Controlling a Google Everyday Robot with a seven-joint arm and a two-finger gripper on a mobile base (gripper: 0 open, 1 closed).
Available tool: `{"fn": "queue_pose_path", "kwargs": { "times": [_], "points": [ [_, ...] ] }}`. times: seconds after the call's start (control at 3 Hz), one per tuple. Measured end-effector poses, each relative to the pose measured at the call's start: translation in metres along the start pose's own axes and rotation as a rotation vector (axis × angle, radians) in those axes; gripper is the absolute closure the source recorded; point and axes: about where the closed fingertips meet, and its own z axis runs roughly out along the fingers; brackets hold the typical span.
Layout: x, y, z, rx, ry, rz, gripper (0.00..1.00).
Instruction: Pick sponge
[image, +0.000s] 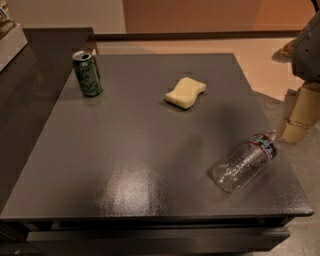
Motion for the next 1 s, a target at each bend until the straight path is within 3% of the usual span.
{"fn": "queue_pose_path", "kwargs": {
  "times": [0.33, 1.0],
  "points": [
    [0.0, 0.0, 0.0, 0.0, 0.0, 0.0, 0.0],
    [-0.026, -0.043, 0.049, -0.043, -0.017, -0.065, 0.0]
  ]
}}
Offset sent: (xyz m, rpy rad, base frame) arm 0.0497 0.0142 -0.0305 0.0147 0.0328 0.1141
